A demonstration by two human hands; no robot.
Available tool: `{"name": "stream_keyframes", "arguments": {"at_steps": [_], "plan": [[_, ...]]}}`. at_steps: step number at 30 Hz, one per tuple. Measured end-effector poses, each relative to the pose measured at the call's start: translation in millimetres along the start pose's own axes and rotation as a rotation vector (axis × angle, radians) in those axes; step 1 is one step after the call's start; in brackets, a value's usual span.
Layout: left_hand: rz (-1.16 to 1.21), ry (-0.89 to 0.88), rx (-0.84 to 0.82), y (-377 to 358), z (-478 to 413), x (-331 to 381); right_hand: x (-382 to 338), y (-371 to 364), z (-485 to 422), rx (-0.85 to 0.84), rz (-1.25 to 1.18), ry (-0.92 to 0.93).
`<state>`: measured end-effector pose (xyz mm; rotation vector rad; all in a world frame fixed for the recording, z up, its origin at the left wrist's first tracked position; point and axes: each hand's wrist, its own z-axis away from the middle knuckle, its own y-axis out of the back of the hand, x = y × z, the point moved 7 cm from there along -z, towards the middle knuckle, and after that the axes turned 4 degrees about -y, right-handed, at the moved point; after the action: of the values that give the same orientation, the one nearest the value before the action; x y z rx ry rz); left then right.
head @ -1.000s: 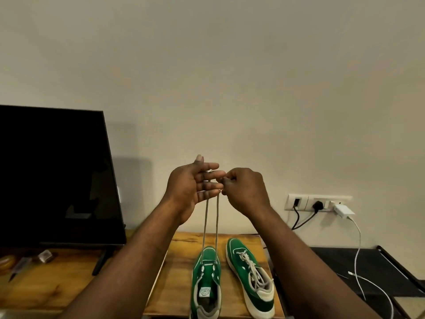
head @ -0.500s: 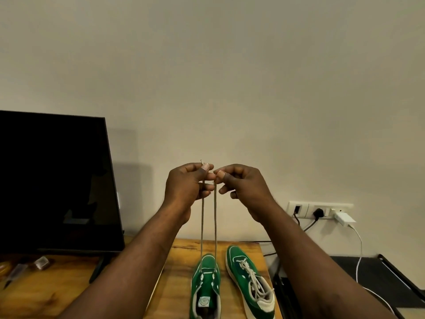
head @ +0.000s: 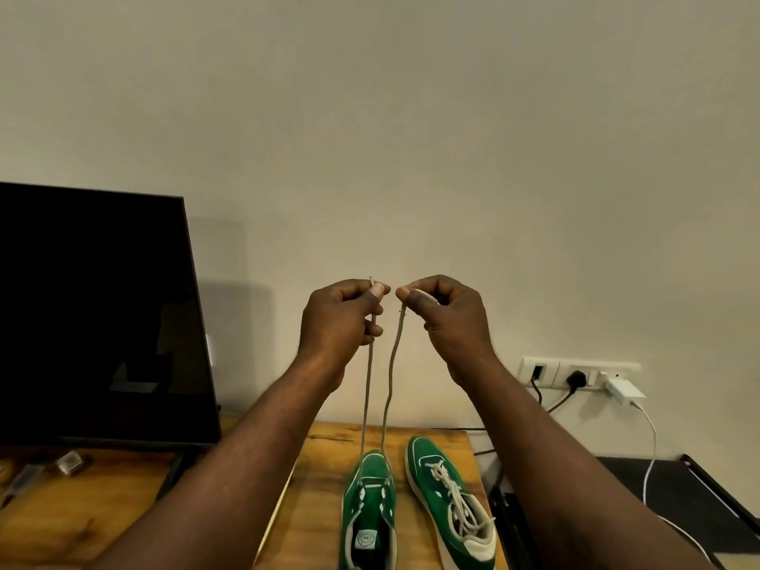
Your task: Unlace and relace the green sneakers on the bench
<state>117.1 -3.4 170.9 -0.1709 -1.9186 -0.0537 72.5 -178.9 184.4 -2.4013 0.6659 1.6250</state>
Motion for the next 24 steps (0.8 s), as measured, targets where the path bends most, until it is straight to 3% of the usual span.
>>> {"name": "stream_keyframes", "arguments": {"at_steps": [5,10,17,24], "plan": [[-0.101,0.074,0.01,-2.4,16.0,-63.2,68.7,-8.9,21.6,-0.018,0.028,-0.158],[-0.085,0.25,-0.105,-0.4,33.6,-155.1,152.6,-20.1,48.3,-0.046,0.04,-0.3],[-0.442,0.362,-0.184,21.4,44.1,-276.5,270.5,-36.0,74.2,-0.106,0.105,-0.47],[-0.874,0.4,-0.531,15.7,50.9,-359.6,338.3,-45.3,84.4,-0.196,0.348,-0.571]]}}
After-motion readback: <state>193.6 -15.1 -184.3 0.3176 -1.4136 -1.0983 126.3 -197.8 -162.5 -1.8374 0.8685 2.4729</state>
